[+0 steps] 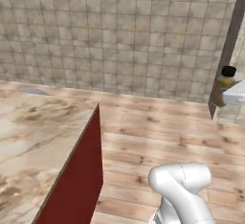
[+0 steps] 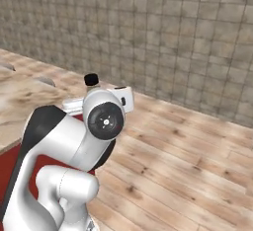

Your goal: Take the cinnamon bottle from the cabinet and place it on the dining table, next to the plate with the cupcake. Then take the chocolate from the dining counter and place it on the cupcake plate.

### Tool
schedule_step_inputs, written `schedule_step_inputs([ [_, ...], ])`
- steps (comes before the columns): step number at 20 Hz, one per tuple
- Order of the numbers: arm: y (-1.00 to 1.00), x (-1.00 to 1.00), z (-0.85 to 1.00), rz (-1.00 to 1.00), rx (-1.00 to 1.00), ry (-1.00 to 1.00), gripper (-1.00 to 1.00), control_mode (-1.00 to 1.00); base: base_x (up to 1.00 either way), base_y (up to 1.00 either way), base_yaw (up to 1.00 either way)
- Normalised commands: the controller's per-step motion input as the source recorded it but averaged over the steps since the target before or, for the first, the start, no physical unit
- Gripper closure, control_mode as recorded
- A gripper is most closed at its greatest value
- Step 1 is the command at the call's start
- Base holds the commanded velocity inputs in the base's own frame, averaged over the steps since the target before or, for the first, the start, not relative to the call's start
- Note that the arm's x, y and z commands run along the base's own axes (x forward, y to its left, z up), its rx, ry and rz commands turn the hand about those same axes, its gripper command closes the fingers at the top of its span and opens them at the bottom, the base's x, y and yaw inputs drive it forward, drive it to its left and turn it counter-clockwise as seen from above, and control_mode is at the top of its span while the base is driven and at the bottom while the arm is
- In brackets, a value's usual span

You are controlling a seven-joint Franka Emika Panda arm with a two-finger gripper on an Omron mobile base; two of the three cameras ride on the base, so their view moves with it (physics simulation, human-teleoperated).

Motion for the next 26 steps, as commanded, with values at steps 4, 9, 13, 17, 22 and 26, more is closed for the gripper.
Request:
schedule_step_inputs([
  [4, 0.00, 0.00, 0.00, 0.00, 0.00, 0.00, 1.00, 1.00, 1.00, -0.51, 0.40],
  [9, 0.00, 0.00, 0.00, 0.00, 0.00, 0.00, 1.00, 1.00, 1.00, -0.57, 0.41],
  [13, 0.00, 0.00, 0.00, 0.00, 0.00, 0.00, 1.00, 1.00, 1.00, -0.59, 0.42],
  [17, 0.00, 0.00, 0.00, 0.00, 0.00, 0.00, 1.00, 1.00, 1.00, -0.56, 0.44],
  [22, 0.00, 0.00, 0.00, 0.00, 0.00, 0.00, 1.00, 1.00, 1.00, -0.55, 0.47],
  [26, 0.00, 0.00, 0.00, 0.00, 0.00, 0.00, 1.00, 1.00, 1.00, -0.56, 0.48],
])
